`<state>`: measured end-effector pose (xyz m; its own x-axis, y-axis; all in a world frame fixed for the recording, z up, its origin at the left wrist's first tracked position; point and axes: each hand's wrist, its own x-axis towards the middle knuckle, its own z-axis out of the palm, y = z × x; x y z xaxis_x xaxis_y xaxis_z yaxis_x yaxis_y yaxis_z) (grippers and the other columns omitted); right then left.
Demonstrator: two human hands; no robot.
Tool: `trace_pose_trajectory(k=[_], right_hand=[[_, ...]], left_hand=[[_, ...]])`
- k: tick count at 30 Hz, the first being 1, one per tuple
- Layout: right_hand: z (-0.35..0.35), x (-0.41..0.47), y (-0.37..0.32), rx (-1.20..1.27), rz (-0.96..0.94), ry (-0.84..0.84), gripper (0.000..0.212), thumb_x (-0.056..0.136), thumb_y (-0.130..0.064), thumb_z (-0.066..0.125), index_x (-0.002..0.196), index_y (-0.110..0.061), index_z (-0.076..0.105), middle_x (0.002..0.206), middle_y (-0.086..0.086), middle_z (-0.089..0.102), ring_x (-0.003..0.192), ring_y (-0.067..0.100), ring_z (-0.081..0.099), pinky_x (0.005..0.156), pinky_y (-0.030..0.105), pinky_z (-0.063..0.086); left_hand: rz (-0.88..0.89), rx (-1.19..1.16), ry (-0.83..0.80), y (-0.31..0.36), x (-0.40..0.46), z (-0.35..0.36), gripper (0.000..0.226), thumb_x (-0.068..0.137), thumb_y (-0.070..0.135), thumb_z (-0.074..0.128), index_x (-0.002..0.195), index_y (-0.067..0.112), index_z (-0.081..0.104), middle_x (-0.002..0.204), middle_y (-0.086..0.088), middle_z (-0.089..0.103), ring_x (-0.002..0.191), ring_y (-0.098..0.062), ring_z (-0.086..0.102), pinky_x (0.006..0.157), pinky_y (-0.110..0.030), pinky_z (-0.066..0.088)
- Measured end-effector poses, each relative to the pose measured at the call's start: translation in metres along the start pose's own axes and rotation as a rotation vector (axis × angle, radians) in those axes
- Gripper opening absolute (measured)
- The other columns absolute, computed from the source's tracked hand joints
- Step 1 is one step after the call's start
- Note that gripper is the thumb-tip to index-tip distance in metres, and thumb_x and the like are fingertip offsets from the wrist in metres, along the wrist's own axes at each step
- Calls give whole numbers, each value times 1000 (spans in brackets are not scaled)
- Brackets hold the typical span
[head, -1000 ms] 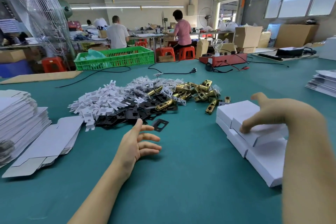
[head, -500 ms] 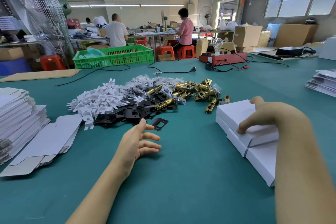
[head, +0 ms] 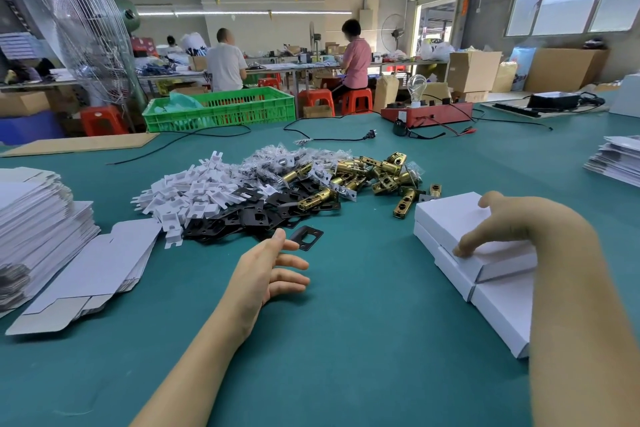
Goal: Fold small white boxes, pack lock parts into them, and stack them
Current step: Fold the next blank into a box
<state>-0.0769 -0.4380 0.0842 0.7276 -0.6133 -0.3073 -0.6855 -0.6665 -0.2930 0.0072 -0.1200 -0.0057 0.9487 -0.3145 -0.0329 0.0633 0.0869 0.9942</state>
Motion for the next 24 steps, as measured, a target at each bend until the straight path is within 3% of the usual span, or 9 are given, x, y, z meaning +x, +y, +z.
trace_pose_trajectory(k=[3, 5, 7, 9, 12, 15, 20, 22, 24], right_hand=[[-6, -7, -9, 78, -40, 91, 98, 71, -47, 80, 144, -9, 27, 147, 15, 37, 129, 36, 38, 89, 41, 39], [-10, -11, -22, 156, -105, 243, 75, 79, -41, 75, 133, -3, 40, 137, 19, 47, 120, 35, 45, 91, 43, 42], [-5, -15, -44, 251, -226, 379, 39, 85, -24, 68, 112, 2, 58, 115, 23, 62, 104, 35, 56, 84, 42, 48], [10, -20, -69, 428, -372, 326, 9, 85, -9, 60, 85, -5, 68, 86, 16, 70, 84, 28, 64, 66, 33, 53], [47, -21, -100, 577, -482, 77, 18, 88, -10, 57, 71, -13, 64, 62, 1, 67, 54, 11, 56, 45, 19, 38], [91, -10, -114, 589, -485, 33, 18, 88, -14, 57, 72, -14, 63, 62, -1, 66, 54, 10, 53, 47, 19, 39], [125, 7, -107, 586, -490, 116, 16, 87, -18, 57, 73, -16, 65, 67, -2, 67, 70, 16, 60, 66, 28, 47], [124, 11, -104, 666, -477, 117, 17, 87, -19, 57, 72, -16, 66, 59, -5, 65, 63, 15, 57, 65, 29, 48], [128, 13, -102, 699, -454, 149, 18, 87, -19, 56, 72, -16, 65, 57, -6, 65, 65, 15, 59, 64, 29, 47]], left_hand=[[-4, 13, 38, -1, 0, 0, 38, 99, 38, 49, 101, 3, 64, 75, -11, 71, 64, -25, 70, 56, -27, 57], [2, 6, 75, -2, 1, 0, 29, 102, 26, 49, 98, 1, 64, 72, -10, 70, 63, -23, 69, 56, -25, 56], [8, -18, 115, -2, 1, -1, 24, 102, 18, 49, 96, 0, 64, 70, -10, 69, 62, -23, 69, 56, -26, 57], [21, -62, 159, -1, 1, -3, 22, 102, 14, 48, 95, 1, 65, 68, -10, 68, 60, -23, 69, 55, -27, 57], [46, -66, 248, 3, -1, -8, 21, 102, 13, 49, 92, 6, 66, 67, -5, 70, 58, -20, 68, 52, -26, 56], [99, 45, 419, 14, 1, -25, 19, 100, 9, 49, 88, 12, 64, 81, -10, 72, 68, -21, 68, 61, -29, 56], [226, 934, 825, 30, -5, -102, 20, 97, 15, 48, 110, 12, 63, 118, -10, 62, 100, -30, 56, 78, -35, 39], [133, 1142, 867, 26, -11, -131, 37, 98, 19, 48, 133, 7, 54, 144, -18, 45, 124, -38, 45, 97, -45, 36], [-89, 1292, 827, 16, -19, -148, 55, 100, 35, 46, 150, 16, 33, 161, -19, 15, 146, -35, 18, 115, -53, 17]])
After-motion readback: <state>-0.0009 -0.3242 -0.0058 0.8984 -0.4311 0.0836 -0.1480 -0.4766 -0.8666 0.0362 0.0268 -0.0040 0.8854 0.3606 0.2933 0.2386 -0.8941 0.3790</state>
